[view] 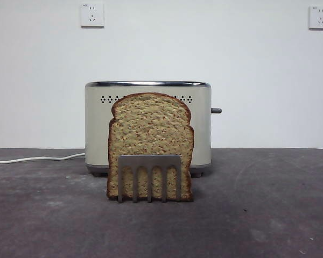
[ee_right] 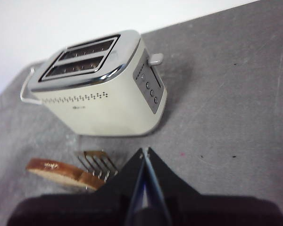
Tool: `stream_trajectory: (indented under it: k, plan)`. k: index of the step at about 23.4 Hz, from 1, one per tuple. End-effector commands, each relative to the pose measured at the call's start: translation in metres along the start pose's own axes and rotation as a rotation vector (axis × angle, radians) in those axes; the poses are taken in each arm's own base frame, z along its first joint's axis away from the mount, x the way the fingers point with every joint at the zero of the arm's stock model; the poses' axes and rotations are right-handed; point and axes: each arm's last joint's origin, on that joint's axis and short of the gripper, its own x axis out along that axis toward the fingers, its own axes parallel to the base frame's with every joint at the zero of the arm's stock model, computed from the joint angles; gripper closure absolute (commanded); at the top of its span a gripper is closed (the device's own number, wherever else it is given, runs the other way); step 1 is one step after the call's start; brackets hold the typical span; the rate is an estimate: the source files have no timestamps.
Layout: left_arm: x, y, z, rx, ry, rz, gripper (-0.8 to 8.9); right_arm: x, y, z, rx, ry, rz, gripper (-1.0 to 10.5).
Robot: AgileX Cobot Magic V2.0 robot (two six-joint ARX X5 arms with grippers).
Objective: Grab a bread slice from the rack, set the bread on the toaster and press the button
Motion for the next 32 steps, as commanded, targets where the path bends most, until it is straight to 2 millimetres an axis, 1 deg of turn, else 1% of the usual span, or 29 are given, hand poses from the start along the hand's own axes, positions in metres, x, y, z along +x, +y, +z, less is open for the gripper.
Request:
stream_trajectory:
  k: [1, 6, 9, 12, 16, 18, 19, 21, 22, 25, 28, 31, 32]
  plan:
    - [0.001, -0.005, 0.015, 0.064, 0.048, -0.059, 8.22, -0.007, 0.009, 0.02, -0.127, 0.046, 0.016, 9.6]
    - [0.001, -0.012, 0.036, 0.112, 0.144, -0.114, 8.22, -0.017, 0.022, 0.046, -0.206, 0.146, 0.05, 9.6]
    - [0.0, -0.016, 0.044, 0.141, 0.209, -0.148, 8.22, -0.022, 0.028, 0.057, -0.232, 0.21, 0.065, 9.6]
    - [-0.001, -0.02, 0.047, 0.168, 0.263, -0.171, 8.22, -0.025, 0.032, 0.062, -0.238, 0.258, 0.079, 9.6]
    - [-0.001, -0.023, 0.047, 0.191, 0.293, -0.198, 8.21, -0.025, 0.033, 0.062, -0.238, 0.267, 0.085, 9.6]
    - [0.0, -0.024, 0.047, 0.193, 0.293, -0.203, 7.96, -0.025, 0.033, 0.062, -0.237, 0.268, 0.084, 9.6]
    - [0.0, -0.024, 0.047, 0.195, 0.292, -0.202, 6.93, -0.025, 0.033, 0.062, -0.237, 0.268, 0.084, 9.6]
    - [0.001, -0.024, 0.048, 0.22, 0.286, -0.192, 2.65, -0.025, 0.033, 0.062, -0.237, 0.269, 0.084, 9.6]
    - [0.003, -0.024, 0.05, 0.243, 0.285, -0.197, 2.23, -0.025, 0.033, 0.062, -0.237, 0.269, 0.084, 9.6]
    - [0.01, -0.028, 0.059, 0.287, 0.297, -0.243, 2.23, -0.025, 0.033, 0.062, -0.237, 0.269, 0.084, 9.6]
    - [0.023, -0.034, 0.079, 0.375, 0.32, -0.275, 2.23, -0.025, 0.033, 0.062, -0.236, 0.269, 0.085, 9.6]
    - [0.044, -0.04, 0.096, 0.455, 0.392, -0.304, 2.25, -0.025, 0.033, 0.062, -0.237, 0.269, 0.085, 9.6]
    - [0.055, -0.043, 0.101, 0.489, 0.424, -0.311, 2.25, -0.025, 0.033, 0.062, -0.236, 0.271, 0.085, 9.6]
